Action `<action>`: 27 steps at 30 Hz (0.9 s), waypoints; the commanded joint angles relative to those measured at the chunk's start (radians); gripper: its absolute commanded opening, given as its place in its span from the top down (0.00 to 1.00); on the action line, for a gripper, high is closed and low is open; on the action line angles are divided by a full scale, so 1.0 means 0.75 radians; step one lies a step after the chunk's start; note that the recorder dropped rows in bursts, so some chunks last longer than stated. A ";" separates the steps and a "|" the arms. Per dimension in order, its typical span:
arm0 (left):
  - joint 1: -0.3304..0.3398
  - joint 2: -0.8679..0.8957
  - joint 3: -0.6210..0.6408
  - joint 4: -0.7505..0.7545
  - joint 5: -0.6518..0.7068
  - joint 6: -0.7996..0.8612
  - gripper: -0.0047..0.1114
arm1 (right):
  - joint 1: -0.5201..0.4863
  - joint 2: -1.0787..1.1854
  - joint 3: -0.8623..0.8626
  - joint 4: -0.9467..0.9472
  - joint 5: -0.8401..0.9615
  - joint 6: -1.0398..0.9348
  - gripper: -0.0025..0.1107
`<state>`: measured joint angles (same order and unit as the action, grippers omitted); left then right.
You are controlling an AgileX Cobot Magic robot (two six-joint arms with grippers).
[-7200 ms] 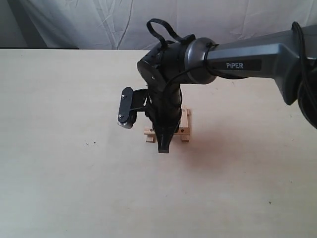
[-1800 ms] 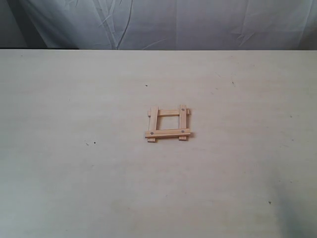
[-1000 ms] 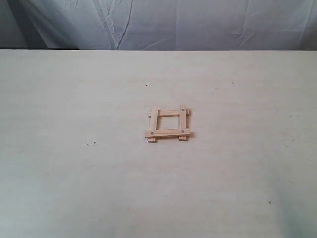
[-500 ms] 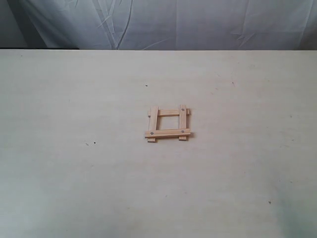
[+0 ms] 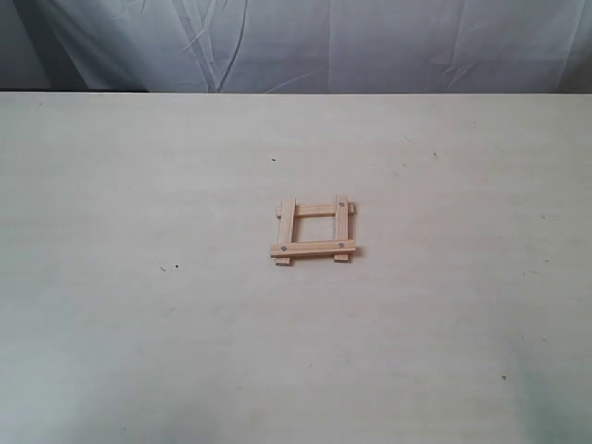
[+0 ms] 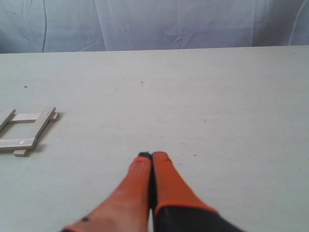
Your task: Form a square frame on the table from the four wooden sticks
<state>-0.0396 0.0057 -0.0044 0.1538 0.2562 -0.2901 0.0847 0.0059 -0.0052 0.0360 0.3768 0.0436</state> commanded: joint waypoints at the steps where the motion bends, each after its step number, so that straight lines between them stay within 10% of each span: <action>1: -0.010 -0.008 0.006 0.004 0.122 -0.006 0.96 | -0.007 -0.008 0.007 0.001 -0.020 0.002 0.98; 27: -0.010 -0.008 0.006 -0.205 0.075 0.355 0.96 | -0.007 -0.008 0.007 0.004 -0.017 0.001 0.98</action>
<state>-0.0396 0.0057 -0.0036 0.0158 0.3270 -0.0269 0.0847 0.0059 -0.0052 0.0360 0.3768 0.0456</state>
